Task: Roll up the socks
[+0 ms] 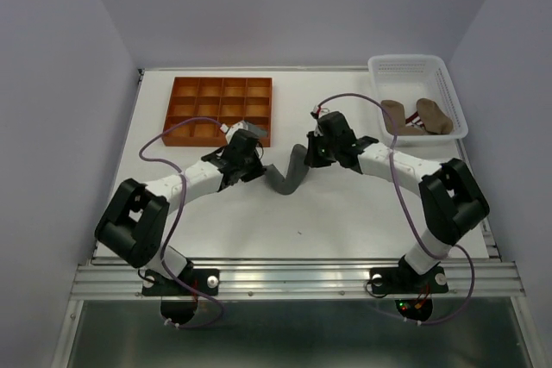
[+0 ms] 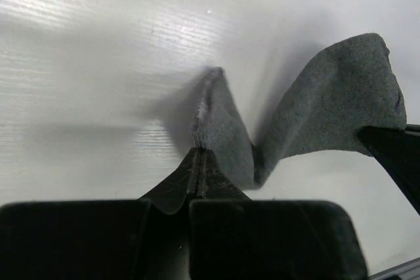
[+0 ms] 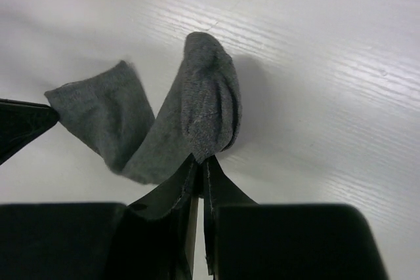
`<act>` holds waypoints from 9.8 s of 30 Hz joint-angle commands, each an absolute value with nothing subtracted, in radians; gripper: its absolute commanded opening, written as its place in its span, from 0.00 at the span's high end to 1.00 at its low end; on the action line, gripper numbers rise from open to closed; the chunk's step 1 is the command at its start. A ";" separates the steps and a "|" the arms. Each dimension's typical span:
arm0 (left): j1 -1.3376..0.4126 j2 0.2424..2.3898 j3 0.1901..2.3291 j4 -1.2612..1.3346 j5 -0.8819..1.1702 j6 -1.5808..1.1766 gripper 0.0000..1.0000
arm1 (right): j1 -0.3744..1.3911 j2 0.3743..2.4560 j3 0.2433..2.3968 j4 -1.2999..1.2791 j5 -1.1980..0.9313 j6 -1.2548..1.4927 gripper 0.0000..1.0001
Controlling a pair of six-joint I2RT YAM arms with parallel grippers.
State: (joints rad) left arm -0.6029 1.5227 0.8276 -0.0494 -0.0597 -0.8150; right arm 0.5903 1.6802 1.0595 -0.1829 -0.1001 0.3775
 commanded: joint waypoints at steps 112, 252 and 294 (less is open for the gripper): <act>-0.192 1.029 0.700 -0.250 -0.219 -0.776 0.01 | 1.078 1.828 1.273 -0.291 0.313 0.109 0.00; -0.555 1.451 0.796 -0.117 0.023 -0.887 0.36 | 0.698 1.874 0.923 0.092 -0.264 0.641 0.99; -0.623 1.683 0.922 -0.144 -0.014 -0.836 1.00 | 0.696 1.642 0.908 0.087 -0.259 0.269 0.76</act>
State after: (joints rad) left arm -0.6163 1.6817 0.8951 -0.0795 0.0216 -0.8536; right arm 0.6678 1.7443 0.9344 0.0765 -0.3042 0.4267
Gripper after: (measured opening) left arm 0.022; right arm 0.231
